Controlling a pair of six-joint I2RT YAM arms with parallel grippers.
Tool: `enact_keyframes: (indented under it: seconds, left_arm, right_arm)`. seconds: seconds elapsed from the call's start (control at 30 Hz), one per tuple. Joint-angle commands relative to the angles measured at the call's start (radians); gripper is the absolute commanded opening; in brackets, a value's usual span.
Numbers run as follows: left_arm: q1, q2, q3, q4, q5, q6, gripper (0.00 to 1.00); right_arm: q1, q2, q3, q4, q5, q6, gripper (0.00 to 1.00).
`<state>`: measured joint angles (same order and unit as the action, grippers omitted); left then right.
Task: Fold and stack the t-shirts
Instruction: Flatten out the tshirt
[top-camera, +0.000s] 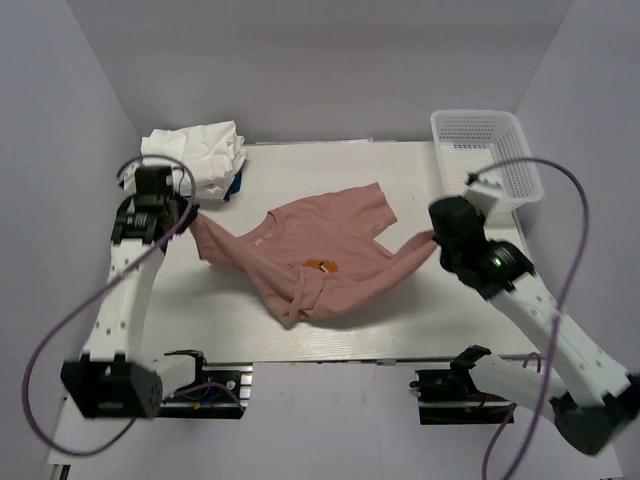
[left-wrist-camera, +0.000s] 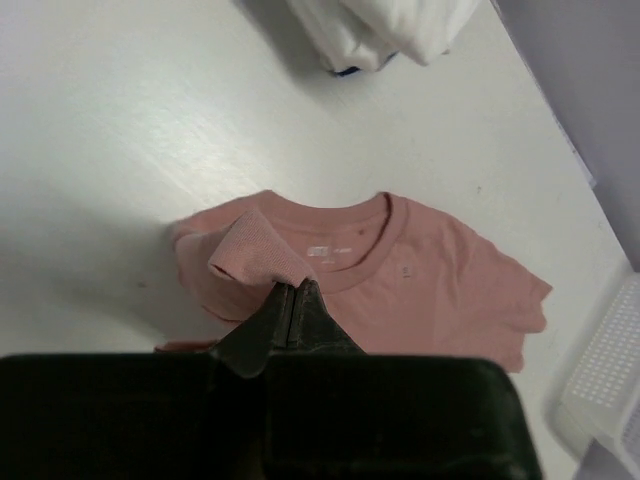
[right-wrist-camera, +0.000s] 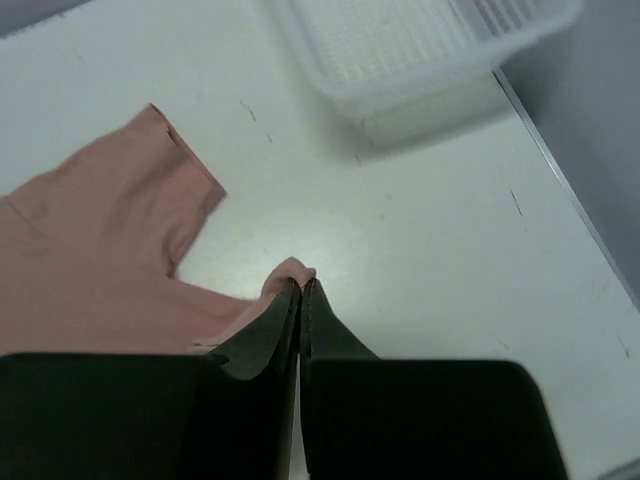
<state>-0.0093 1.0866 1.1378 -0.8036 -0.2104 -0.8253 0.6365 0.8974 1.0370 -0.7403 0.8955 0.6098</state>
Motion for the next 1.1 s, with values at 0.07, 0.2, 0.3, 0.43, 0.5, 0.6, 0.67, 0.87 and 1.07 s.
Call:
enact_keyframes:
  seconds: [0.07, 0.2, 0.3, 0.43, 0.5, 0.6, 0.67, 0.87, 1.07]
  left_arm:
    - [0.005, 0.361, 0.395, 0.164, 0.101, 0.018, 0.0]
    - [0.005, 0.617, 1.008, 0.042, 0.126, 0.092, 0.0]
    - [0.014, 0.731, 1.368, 0.012, 0.174, 0.118, 0.0]
    - [0.014, 0.636, 1.236, 0.177, 0.194, 0.127, 0.0]
    - [0.014, 0.524, 1.089, 0.188, 0.172, 0.136, 0.0]
    - [0.014, 0.392, 0.822, 0.118, 0.151, 0.147, 0.0]
    - [0.014, 0.311, 0.666, 0.106, 0.151, 0.147, 0.0]
    - [0.002, -0.034, 0.027, 0.09, 0.15, 0.112, 0.0]
    - [0.002, -0.132, -0.295, -0.017, 0.201, 0.112, 0.0]
  right_arm:
    - [-0.092, 0.355, 0.363, 0.404, -0.13, -0.315, 0.0]
    - [-0.171, 0.602, 0.803, 0.42, -0.253, -0.456, 0.0]
    - [-0.19, 0.721, 1.15, 0.452, -0.293, -0.604, 0.0]
    - [-0.219, 0.712, 1.261, 0.536, -0.238, -0.715, 0.0]
    - [-0.244, 0.625, 1.106, 0.544, -0.244, -0.719, 0.0]
    - [-0.277, 0.512, 0.858, 0.506, -0.302, -0.671, 0.0]
    - [-0.297, 0.462, 0.667, 0.474, -0.341, -0.633, 0.0]
    - [-0.362, 0.342, 0.26, 0.354, -0.431, -0.418, 0.0]
    - [-0.443, 0.34, -0.043, 0.253, -0.432, -0.28, 0.0]
